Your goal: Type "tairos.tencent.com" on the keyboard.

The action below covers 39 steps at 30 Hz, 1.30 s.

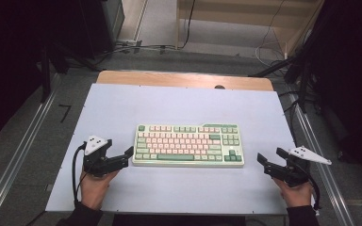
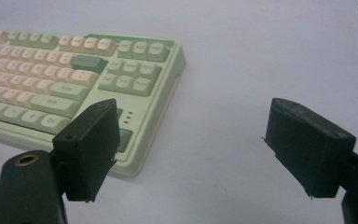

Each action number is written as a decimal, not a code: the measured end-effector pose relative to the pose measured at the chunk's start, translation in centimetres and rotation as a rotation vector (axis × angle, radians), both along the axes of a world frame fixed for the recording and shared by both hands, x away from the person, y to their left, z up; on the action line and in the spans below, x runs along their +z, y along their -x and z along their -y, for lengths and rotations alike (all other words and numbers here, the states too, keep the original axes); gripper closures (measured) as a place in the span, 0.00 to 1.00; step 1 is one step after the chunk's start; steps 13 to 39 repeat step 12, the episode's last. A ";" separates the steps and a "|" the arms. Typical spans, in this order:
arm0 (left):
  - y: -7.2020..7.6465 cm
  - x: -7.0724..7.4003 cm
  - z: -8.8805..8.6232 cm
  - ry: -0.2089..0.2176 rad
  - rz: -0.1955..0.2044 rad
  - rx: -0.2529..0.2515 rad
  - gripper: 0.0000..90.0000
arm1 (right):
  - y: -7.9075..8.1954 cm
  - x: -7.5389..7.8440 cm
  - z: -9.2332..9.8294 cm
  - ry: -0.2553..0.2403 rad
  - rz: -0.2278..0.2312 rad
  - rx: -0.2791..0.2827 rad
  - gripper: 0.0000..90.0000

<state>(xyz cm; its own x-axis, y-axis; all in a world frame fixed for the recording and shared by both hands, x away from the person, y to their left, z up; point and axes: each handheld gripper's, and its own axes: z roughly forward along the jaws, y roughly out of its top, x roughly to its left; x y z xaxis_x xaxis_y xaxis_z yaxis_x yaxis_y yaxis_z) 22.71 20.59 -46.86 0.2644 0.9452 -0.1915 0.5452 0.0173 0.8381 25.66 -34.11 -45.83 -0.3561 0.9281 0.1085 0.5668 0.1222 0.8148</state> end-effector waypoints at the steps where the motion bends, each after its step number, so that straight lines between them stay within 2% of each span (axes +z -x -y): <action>1: 0.0 0.0 -0.2 0.002 0.001 0.007 0.16 | 0.1 -0.1 0.3 -0.003 -0.005 -0.010 0.18; 8: 0.5 -0.4 -1.6 0.008 -0.014 0.042 0.16 | 0.6 -0.3 1.9 -0.002 -0.011 -0.061 0.18; 12: 0.7 -0.7 -2.2 0.016 -0.024 0.060 0.16 | 0.7 -0.4 2.6 -0.018 -0.014 -0.085 0.18; 39: 0.7 -0.7 -2.2 0.016 -0.024 0.060 0.16 | 0.7 -0.4 2.6 -0.018 -0.014 -0.085 0.18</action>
